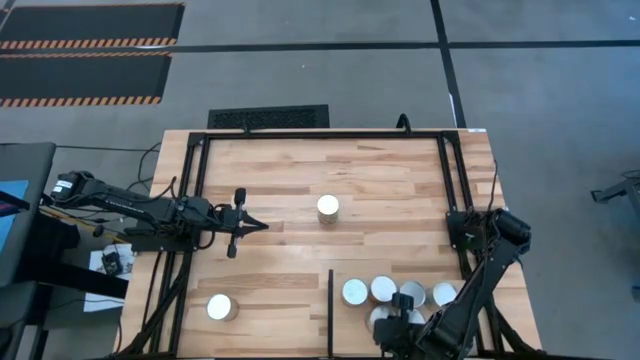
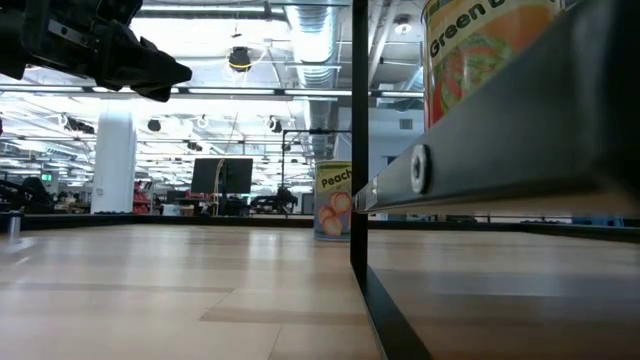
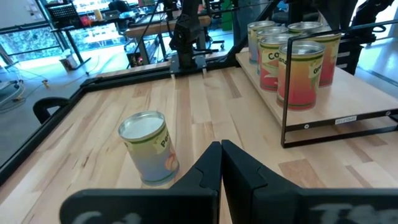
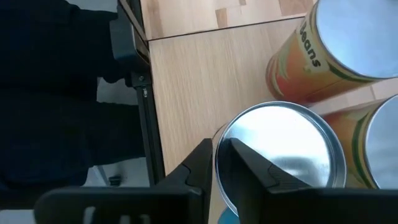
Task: Pick and place cans onto a shelf
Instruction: Put the canned corn on the shelf aligned with the other canned corn
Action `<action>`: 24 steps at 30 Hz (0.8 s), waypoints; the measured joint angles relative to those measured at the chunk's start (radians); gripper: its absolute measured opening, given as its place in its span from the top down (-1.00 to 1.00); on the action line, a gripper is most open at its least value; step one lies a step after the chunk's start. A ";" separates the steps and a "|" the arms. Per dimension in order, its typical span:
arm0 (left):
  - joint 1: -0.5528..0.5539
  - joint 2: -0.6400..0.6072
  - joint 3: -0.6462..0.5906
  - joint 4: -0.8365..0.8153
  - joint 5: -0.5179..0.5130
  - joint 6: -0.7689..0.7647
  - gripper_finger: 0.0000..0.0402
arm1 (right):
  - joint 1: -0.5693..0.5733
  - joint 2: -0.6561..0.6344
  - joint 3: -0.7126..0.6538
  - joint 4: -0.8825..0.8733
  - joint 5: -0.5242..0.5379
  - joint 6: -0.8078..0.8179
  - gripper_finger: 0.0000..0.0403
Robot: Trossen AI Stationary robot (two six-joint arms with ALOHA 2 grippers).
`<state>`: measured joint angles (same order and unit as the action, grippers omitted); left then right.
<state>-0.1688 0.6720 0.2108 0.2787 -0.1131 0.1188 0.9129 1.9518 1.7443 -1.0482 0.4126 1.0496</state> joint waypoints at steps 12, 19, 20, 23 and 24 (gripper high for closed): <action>0.000 0.000 0.000 -0.001 0.000 0.000 0.99 | -0.007 0.000 0.000 -0.019 -0.007 -0.003 0.61; 0.000 0.000 0.000 -0.001 0.000 0.000 0.99 | -0.012 -0.001 0.001 -0.020 -0.019 -0.011 0.61; 0.000 0.000 0.000 -0.001 0.000 0.000 0.99 | -0.012 -0.002 0.001 -0.021 -0.020 -0.018 0.61; 0.000 0.000 0.000 -0.001 0.000 0.000 0.99 | -0.012 -0.002 0.020 -0.033 -0.023 -0.044 0.61; 0.000 0.000 0.000 -0.001 0.000 0.001 0.99 | -0.012 -0.002 0.031 -0.037 -0.022 -0.053 0.61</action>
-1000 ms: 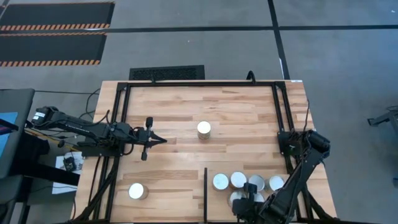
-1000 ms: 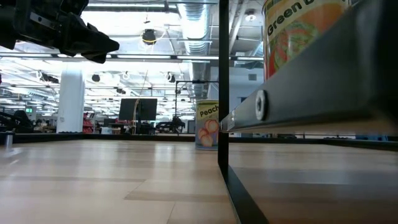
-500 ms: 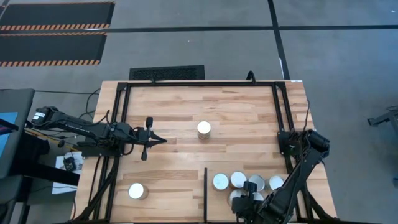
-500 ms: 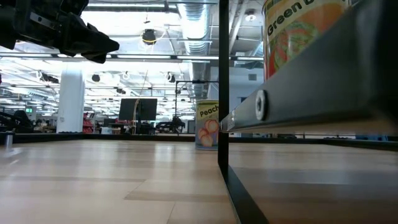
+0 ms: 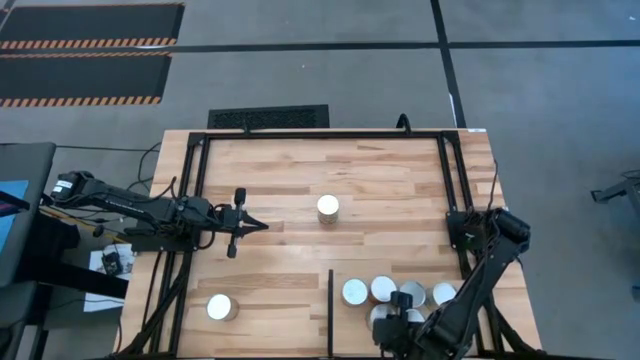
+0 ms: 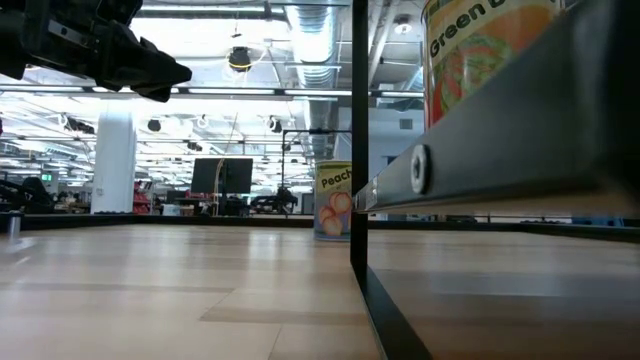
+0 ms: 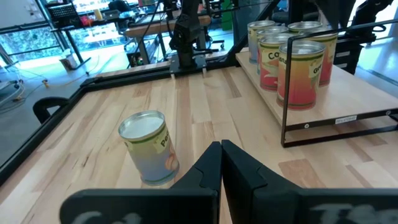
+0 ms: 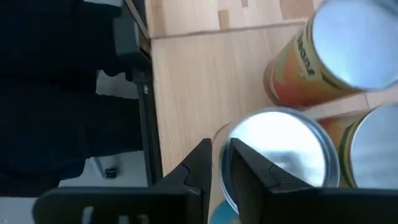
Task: Pick and place cans onto a shelf
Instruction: Put the canned corn on the shelf aligned with the other canned corn, then put the canned peaches on the shelf aligned with the other canned peaches
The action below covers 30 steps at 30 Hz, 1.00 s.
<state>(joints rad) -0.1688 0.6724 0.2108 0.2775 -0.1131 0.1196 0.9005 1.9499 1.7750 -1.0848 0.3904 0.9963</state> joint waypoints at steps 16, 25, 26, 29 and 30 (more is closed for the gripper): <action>0.000 0.000 0.000 -0.039 -0.004 -0.026 0.99 | -0.083 -0.001 0.101 -0.045 0.011 -0.382 0.95; 0.000 0.000 0.000 -0.059 -0.004 -0.034 0.99 | -0.205 -0.045 0.099 -0.027 -0.017 -0.684 0.97; 0.000 0.000 0.000 -0.061 -0.003 -0.034 0.99 | -0.214 -0.063 0.098 -0.022 -0.011 -0.711 0.97; 0.000 0.000 0.000 -0.066 -0.003 -0.034 0.99 | -0.240 -0.142 0.031 0.075 -0.005 -0.802 0.98; 0.000 0.000 0.000 -0.069 -0.003 -0.034 0.99 | -0.249 -0.174 -0.011 0.136 -0.008 -0.833 0.98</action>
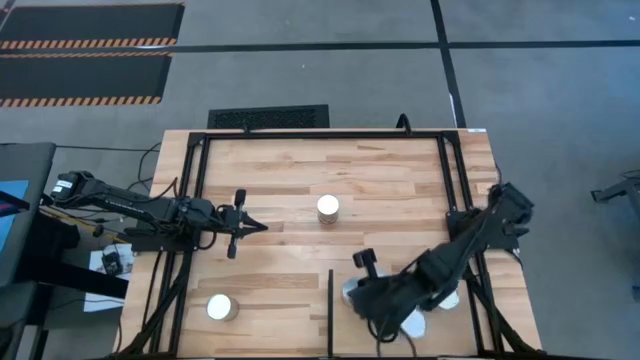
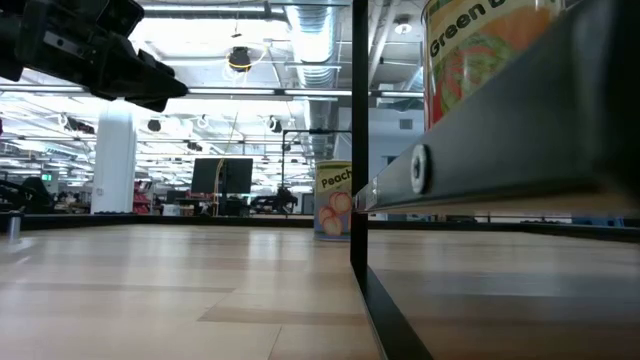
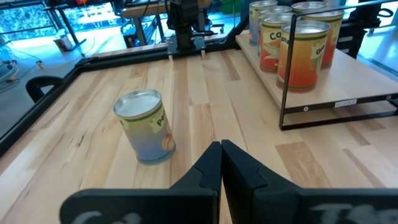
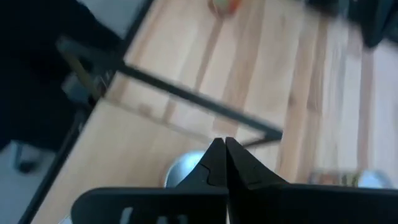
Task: Pick and place cans onto a shelf
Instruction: Put the canned peaches on the shelf aligned with the other canned peaches
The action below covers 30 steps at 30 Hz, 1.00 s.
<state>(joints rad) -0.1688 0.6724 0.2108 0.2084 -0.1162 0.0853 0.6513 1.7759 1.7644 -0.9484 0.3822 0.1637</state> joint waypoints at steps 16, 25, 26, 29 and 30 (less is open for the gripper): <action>0.000 0.000 0.000 -0.012 0.004 -0.037 0.99 | -0.330 -0.415 -0.767 0.852 -0.231 -0.158 0.97; 0.000 0.000 0.000 -0.016 -0.001 -0.040 0.99 | -0.562 -0.273 -0.740 0.768 -0.254 -0.154 0.86; 0.000 0.000 0.000 -0.016 -0.002 -0.035 0.99 | -0.576 -0.251 -0.728 0.742 -0.253 -0.156 0.81; 0.000 0.000 0.000 -0.016 -0.007 -0.012 0.99 | -0.597 -0.186 -0.679 0.700 -0.253 -0.190 0.64; 0.000 0.000 0.000 -0.016 -0.009 -0.002 0.99 | -0.603 -0.167 -0.663 0.680 -0.253 -0.199 0.58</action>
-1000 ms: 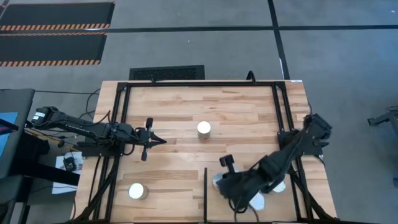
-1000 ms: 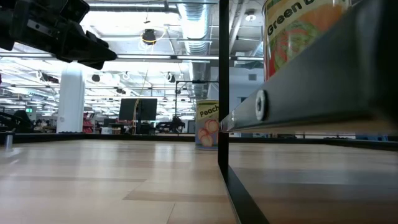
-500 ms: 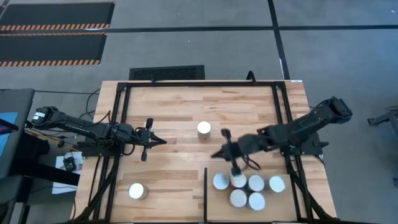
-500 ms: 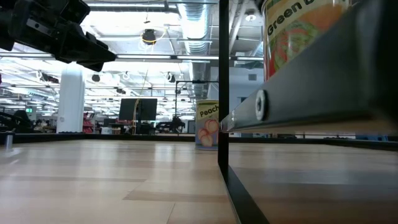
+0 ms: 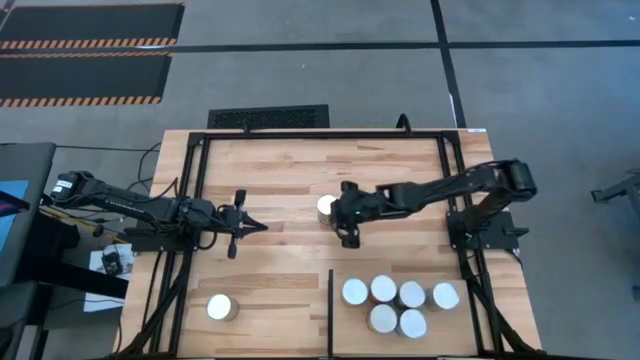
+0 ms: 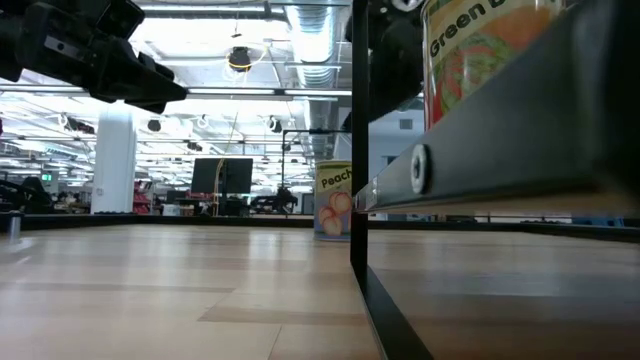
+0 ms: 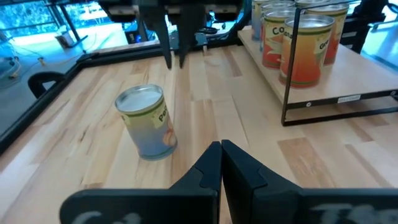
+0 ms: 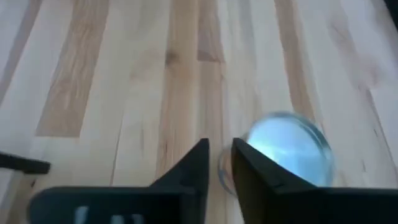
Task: Pick and place cans onto a shelf
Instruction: Put the canned peaches on the shelf aligned with the other canned peaches
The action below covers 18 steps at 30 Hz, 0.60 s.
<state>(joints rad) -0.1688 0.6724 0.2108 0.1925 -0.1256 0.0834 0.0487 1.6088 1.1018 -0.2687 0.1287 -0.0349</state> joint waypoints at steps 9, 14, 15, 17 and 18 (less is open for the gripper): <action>0.001 0.000 0.000 0.002 -0.036 0.064 0.99 | -0.028 0.154 0.139 -0.146 0.007 -0.053 0.21; 0.026 0.000 0.000 0.008 -0.036 0.074 0.99 | -0.045 0.223 0.195 -0.195 0.080 -0.058 0.23; 0.032 0.000 0.000 0.008 -0.036 0.074 0.99 | -0.045 0.233 0.203 -0.203 0.096 -0.060 0.25; 0.044 0.000 0.000 0.008 -0.033 0.074 0.99 | -0.045 0.250 0.222 -0.223 0.105 -0.075 0.34; 0.048 0.000 0.000 0.008 -0.033 0.074 0.99 | -0.045 0.253 0.230 -0.233 0.106 -0.081 0.39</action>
<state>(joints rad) -0.1205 0.6724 0.2108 0.2001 -0.1581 0.1571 0.0039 1.8619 1.3322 -0.5012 0.2352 -0.1162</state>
